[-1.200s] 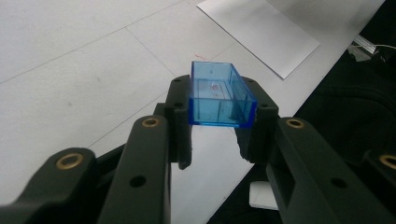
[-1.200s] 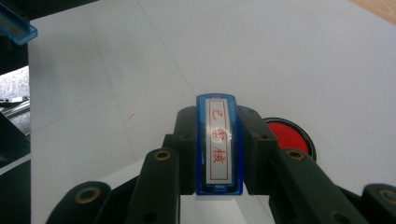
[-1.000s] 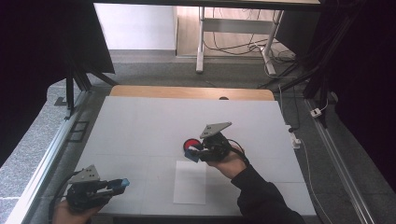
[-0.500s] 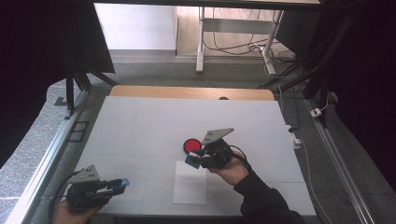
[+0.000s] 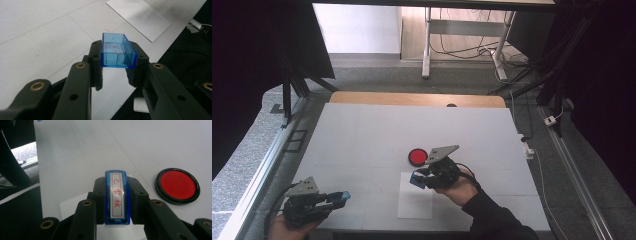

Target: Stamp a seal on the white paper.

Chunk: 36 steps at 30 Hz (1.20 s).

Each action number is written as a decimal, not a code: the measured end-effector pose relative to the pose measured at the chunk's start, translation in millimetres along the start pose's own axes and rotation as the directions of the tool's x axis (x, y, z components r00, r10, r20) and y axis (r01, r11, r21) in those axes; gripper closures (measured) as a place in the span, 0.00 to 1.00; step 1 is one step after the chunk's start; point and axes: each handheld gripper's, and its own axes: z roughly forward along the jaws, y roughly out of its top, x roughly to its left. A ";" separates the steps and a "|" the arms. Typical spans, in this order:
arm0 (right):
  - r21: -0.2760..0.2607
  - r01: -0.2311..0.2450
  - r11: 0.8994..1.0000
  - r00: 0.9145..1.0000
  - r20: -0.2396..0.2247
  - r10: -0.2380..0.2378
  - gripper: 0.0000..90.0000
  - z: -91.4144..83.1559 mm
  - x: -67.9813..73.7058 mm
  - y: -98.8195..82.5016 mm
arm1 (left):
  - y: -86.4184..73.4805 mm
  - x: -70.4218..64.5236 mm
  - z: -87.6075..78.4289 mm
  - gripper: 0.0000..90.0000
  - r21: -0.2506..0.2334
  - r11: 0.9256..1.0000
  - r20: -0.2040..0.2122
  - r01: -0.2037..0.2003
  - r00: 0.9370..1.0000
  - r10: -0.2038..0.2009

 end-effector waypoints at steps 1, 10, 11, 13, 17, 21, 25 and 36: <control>0.009 0.008 1.000 1.000 0.004 -0.008 0.79 0.9 0.3 -0.5 | 0.0 0.0 0.0 0.76 0.000 1.000 0.000 -0.001 1.000 0.001; 0.039 0.021 0.999 1.000 0.012 -0.022 0.79 12.3 3.5 -5.8 | 0.5 0.0 0.5 0.76 0.003 1.000 -0.002 -0.002 1.000 0.002; 0.046 0.020 0.999 1.000 0.011 -0.020 0.79 13.6 3.9 -6.3 | 0.5 0.0 0.5 0.76 0.003 1.000 -0.002 -0.001 1.000 0.001; 0.055 0.026 0.998 1.000 0.012 -0.027 0.79 16.4 3.8 -7.8 | 0.5 0.1 0.5 0.76 0.004 1.000 -0.002 0.001 1.000 -0.001; 0.069 0.036 0.997 0.999 0.018 -0.038 0.79 21.8 5.5 -10.7 | 0.5 0.0 0.5 0.76 0.004 1.000 -0.003 0.000 1.000 0.000; 0.086 0.058 0.995 0.998 0.020 -0.060 0.79 28.8 7.2 -13.8 | 0.5 0.0 0.4 0.76 0.003 1.000 -0.002 0.000 1.000 0.000; 0.102 0.063 0.993 0.998 0.024 -0.066 0.79 33.5 8.1 -15.7 | 0.4 0.0 0.4 0.76 0.004 1.000 -0.002 -0.001 1.000 0.001; 0.121 0.066 0.991 0.997 0.033 -0.070 0.79 40.2 6.9 -20.2 | 0.5 -0.1 0.5 0.76 0.004 1.000 -0.002 -0.003 1.000 0.003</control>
